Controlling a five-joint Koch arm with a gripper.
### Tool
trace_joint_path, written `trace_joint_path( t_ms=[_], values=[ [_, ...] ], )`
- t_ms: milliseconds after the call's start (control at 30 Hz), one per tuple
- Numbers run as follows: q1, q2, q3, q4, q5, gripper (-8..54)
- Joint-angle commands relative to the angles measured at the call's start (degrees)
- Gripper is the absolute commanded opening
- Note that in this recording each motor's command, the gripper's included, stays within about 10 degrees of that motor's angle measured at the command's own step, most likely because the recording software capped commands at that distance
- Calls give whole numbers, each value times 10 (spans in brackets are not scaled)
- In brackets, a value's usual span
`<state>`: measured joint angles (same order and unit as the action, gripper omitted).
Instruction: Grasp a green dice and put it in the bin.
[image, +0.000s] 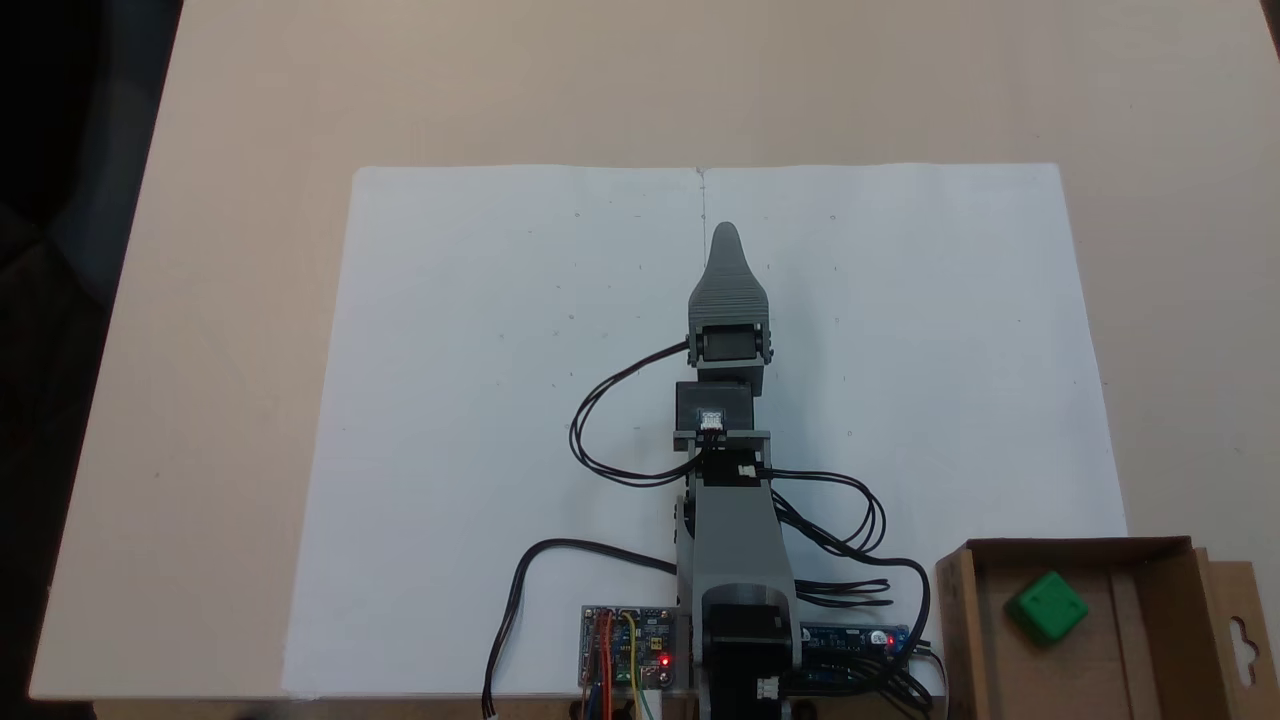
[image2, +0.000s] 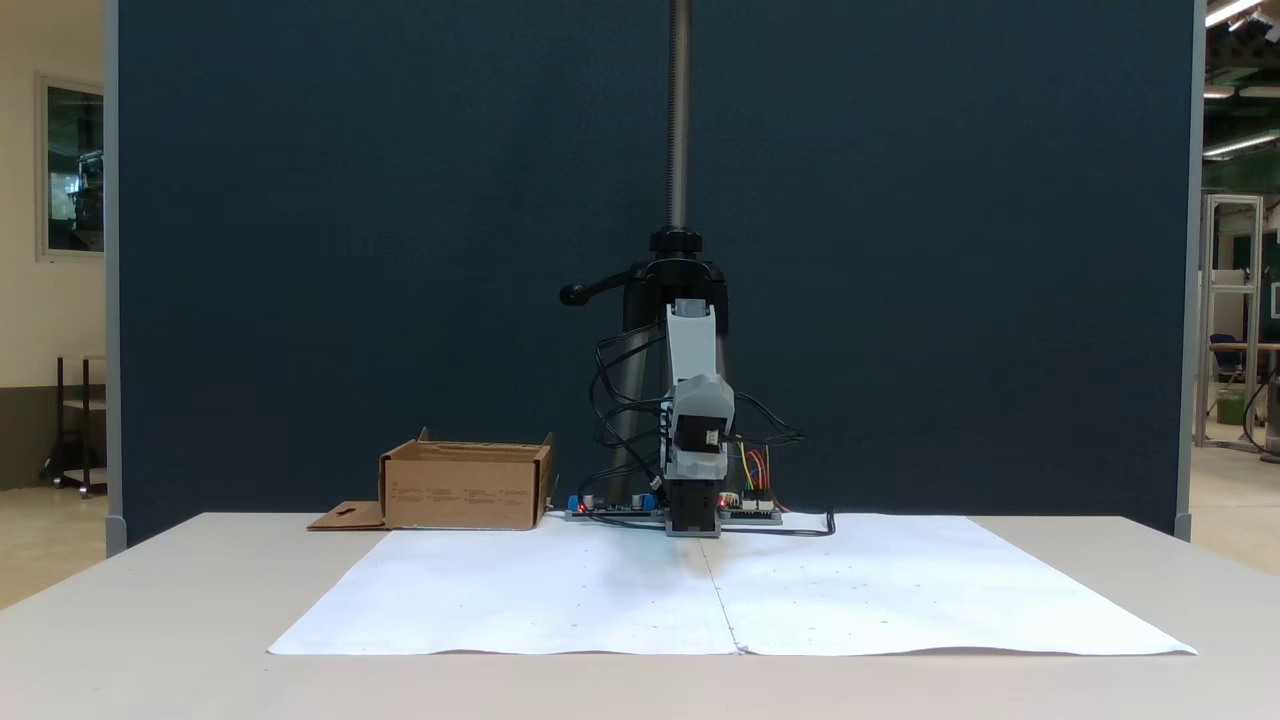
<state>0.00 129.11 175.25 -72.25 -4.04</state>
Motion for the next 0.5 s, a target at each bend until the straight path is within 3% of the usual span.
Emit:
trace_joint_path(
  t_ms=[0,467],
  values=[
    [-9,63,38,-98,-13,437],
    [-2,62,38,-148,-12,443]
  ],
)
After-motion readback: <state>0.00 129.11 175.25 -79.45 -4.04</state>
